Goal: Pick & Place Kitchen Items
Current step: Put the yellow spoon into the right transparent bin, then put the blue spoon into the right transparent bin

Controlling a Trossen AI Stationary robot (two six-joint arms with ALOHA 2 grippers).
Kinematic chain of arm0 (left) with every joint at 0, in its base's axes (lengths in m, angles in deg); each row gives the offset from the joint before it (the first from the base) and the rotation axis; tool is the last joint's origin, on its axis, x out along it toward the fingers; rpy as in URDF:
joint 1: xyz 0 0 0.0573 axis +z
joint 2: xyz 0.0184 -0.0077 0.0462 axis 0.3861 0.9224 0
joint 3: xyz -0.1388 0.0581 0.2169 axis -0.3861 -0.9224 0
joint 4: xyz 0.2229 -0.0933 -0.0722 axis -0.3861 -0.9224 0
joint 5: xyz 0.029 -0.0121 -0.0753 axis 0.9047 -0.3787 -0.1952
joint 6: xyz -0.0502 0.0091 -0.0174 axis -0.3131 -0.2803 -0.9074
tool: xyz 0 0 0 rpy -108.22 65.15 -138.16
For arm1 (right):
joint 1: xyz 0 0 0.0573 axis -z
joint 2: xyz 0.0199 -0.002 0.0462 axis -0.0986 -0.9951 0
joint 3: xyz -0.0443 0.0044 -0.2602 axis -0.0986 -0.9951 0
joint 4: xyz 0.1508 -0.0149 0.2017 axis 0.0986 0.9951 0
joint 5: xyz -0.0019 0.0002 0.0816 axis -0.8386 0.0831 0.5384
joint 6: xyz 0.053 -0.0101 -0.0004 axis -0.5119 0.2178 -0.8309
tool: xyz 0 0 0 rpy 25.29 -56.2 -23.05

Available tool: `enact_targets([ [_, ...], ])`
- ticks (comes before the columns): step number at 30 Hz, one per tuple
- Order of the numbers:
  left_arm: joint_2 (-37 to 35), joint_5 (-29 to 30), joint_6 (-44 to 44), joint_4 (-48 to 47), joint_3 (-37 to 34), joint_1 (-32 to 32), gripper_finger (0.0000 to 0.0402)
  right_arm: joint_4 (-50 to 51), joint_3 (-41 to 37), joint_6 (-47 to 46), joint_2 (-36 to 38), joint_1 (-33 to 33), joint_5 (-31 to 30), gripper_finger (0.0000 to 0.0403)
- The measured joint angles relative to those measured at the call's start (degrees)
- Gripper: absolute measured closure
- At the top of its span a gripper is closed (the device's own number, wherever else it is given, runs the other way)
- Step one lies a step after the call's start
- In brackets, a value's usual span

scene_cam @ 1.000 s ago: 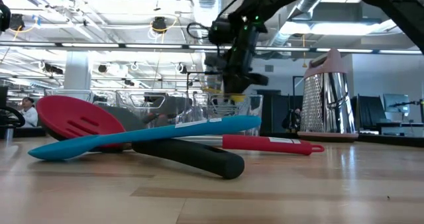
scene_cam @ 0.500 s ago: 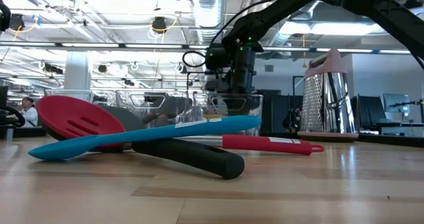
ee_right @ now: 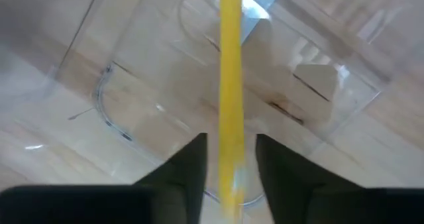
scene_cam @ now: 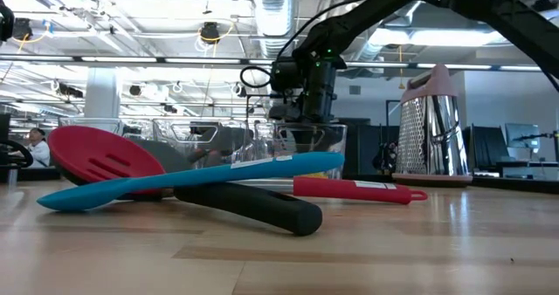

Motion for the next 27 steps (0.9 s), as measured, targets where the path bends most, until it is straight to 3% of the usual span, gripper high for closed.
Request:
enact_targets([
  [5,0.0,0.02,0.0,0.0,0.0,0.0,0.0401,-0.01,0.09,3.56,0.02,0.06,0.07,0.0204],
  [10,0.0,0.02,0.0,0.0,0.0,-0.01,0.0401,4.17,4.43,7.95,0.11,0.33,0.44,0.0188],
  [14,0.0,0.0,0.0,0.0,0.0,0.01,0.0401,8.83,11.01,12.73,0.15,0.37,0.44,0.0214],
  [24,0.0,0.02,0.0,0.0,0.0,-0.01,0.0401,22.28,31.45,26.31,0.23,-1.99,0.59,0.0324],
  [27,0.0,0.02,0.0,0.0,0.0,0.01,0.0401,22.37,29.94,30.27,3.18,-3.94,1.05,0.0346],
])
